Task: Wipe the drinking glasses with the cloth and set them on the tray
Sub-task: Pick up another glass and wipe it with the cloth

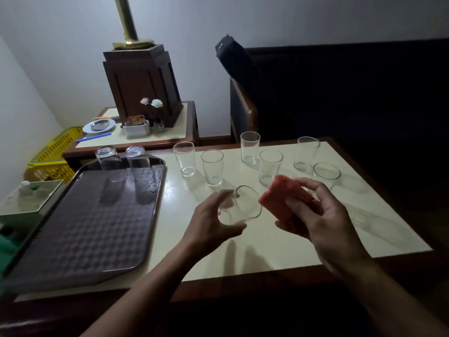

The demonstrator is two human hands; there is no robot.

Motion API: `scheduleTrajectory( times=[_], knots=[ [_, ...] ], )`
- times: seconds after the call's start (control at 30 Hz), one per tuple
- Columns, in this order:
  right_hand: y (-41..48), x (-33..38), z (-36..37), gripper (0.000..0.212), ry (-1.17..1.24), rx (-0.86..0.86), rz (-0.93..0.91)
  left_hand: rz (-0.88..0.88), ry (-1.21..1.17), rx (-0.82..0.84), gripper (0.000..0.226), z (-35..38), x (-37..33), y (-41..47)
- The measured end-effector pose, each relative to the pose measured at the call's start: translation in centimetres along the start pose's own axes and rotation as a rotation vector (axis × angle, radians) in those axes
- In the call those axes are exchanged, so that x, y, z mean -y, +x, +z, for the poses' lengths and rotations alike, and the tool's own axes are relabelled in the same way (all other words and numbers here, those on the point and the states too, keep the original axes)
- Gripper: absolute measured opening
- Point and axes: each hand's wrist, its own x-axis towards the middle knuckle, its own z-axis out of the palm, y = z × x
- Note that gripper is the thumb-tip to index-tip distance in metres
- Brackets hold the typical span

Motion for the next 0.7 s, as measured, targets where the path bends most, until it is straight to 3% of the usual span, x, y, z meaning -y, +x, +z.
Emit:
scheduleTrajectory(
  times=[0.13, 0.33, 0.47, 0.53, 0.6, 0.7],
  knots=[
    [-1.9, 1.0, 1.6, 0.027, -0.267, 0.119, -0.193, 0.071, -0.034, 0.059, 0.086, -2.9, -2.1, -4.0],
    [-4.5, 1.7, 2.8, 0.038, -0.741, 0.319, -0.634, -0.204, -0.424, -0.023, 0.085, -6.9, -4.2, -7.5],
    [-6.4, 2.1, 3.1, 0.062, -0.584, 0.468, -0.43, -0.359, -0.787, -0.028, 0.09, -8.0, -5.5, -9.4],
    [-7.0, 2.5, 3.0, 0.051, -0.586, 0.382, -0.486, -0.443, -0.891, 0.016, 0.083, -8.4, -6.1, -10.5],
    [-7.5, 2.5, 2.9, 0.027, -0.672, 0.302, -0.762, -0.539, -1.0, 0.114, 0.074, -8.5, -6.8, -11.6],
    [-8.6, 2.0, 3.1, 0.015, -0.764, 0.387, -1.054, -0.543, -1.041, 0.326, 0.064, -8.2, -8.1, -13.1]
  ],
)
